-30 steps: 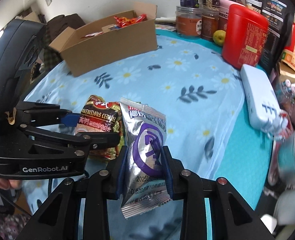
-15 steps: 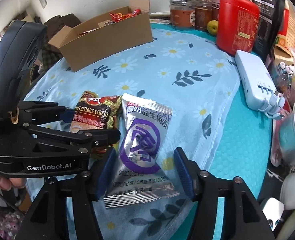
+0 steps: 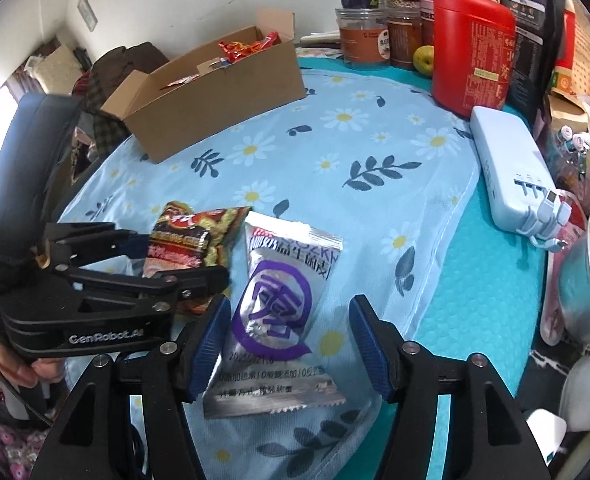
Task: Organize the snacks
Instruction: 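Lift the cereal sachet with the left gripper while the right gripper lifts the silver sachet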
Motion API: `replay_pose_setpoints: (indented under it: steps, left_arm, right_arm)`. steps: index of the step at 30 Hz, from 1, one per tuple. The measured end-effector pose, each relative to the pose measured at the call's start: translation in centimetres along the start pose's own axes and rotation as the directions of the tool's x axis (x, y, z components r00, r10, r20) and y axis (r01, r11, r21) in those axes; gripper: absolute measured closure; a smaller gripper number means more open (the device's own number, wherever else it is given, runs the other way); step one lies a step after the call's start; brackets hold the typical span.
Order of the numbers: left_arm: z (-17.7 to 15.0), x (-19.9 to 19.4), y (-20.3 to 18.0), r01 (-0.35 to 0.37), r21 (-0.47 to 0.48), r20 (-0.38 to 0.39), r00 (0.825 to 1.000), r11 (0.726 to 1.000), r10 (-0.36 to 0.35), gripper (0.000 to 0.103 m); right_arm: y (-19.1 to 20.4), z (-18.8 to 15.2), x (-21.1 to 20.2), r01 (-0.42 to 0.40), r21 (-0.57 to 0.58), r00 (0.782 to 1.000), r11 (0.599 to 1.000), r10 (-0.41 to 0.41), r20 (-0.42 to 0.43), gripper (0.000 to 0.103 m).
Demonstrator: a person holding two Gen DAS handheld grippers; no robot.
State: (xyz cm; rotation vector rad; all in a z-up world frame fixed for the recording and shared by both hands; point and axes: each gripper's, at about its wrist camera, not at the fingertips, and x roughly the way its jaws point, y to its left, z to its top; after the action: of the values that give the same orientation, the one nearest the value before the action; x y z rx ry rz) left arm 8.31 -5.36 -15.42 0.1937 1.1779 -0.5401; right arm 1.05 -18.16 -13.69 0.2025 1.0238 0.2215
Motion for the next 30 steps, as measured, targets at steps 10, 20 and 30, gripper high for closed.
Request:
replay_pose_setpoints:
  steps: [10,20,30]
  left_arm:
    - [0.1,-0.2,1.0,0.048,-0.058,0.013,0.999,0.997,-0.047,0.049]
    - [0.3,0.7,0.1,0.001,-0.045,0.051,0.999,0.999,0.001,0.054]
    - [-0.7,-1.0,0.1,0.034,-0.029,0.099,0.995,0.999,-0.031,0.06]
  right_arm:
    - [0.4,0.0,2.1,-0.016,-0.012,0.999,1.0,0.016,-0.039,0.046]
    - [0.6,-1.0,1.8,0.034,-0.069,0.999,0.997,-0.035,-0.001,0.067]
    - [1.5,-1.2,0.8,-0.006,-0.071,0.999,0.997,0.008,0.035,0.07]
